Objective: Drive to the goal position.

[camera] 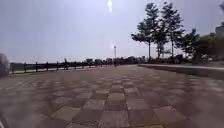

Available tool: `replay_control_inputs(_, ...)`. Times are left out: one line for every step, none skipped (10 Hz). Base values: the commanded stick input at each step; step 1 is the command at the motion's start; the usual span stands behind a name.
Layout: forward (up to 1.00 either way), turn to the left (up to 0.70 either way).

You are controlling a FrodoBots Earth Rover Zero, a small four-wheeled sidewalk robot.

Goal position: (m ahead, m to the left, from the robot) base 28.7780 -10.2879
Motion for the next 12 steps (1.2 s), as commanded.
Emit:
replay_control_inputs(1.00,0.01)
replay_control_inputs(1.00,0.01)
replay_control_inputs(1.00,0.01)
replay_control_inputs(1.00,0.01)
replay_control_inputs(1.00,0.01)
replay_control_inputs(1.00,0.01)
replay_control_inputs(1.00,0.01)
replay_control_inputs(1.00,0.01)
replay_control_inputs(1.00,0.01)
replay_control_inputs(1.00,0.01)
replay_control_inputs(1.00,0.01)
replay_control_inputs(1.00,0.01)
